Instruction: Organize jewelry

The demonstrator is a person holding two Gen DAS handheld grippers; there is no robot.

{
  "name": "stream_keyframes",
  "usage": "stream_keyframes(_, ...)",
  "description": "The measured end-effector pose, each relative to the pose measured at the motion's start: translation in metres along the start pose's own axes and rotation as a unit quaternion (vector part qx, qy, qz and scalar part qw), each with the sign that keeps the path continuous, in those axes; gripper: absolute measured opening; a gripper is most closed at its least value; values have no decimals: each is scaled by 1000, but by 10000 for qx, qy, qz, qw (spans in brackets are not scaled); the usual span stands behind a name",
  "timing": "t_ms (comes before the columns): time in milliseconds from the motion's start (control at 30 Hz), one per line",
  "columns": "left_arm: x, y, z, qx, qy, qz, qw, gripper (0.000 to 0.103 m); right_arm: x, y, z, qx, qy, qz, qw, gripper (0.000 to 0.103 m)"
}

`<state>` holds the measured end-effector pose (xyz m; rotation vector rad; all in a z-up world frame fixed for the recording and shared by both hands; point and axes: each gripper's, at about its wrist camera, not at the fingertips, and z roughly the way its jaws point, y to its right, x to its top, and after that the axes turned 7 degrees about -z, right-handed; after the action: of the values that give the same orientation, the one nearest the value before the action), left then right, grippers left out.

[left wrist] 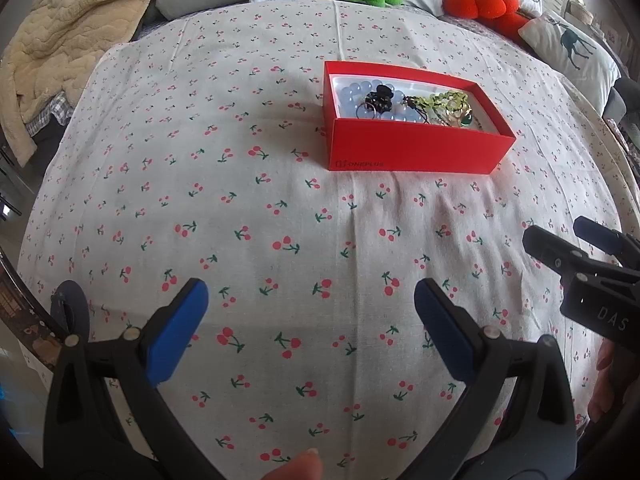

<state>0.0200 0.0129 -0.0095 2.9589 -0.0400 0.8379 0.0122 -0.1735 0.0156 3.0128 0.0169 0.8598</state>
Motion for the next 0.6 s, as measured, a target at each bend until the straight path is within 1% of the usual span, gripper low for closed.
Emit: stream_keyframes(600, 2, -1, 0, -31, -2, -28, 10000, 102, 0, -3, 1, 12, -9, -46, 10000, 91)
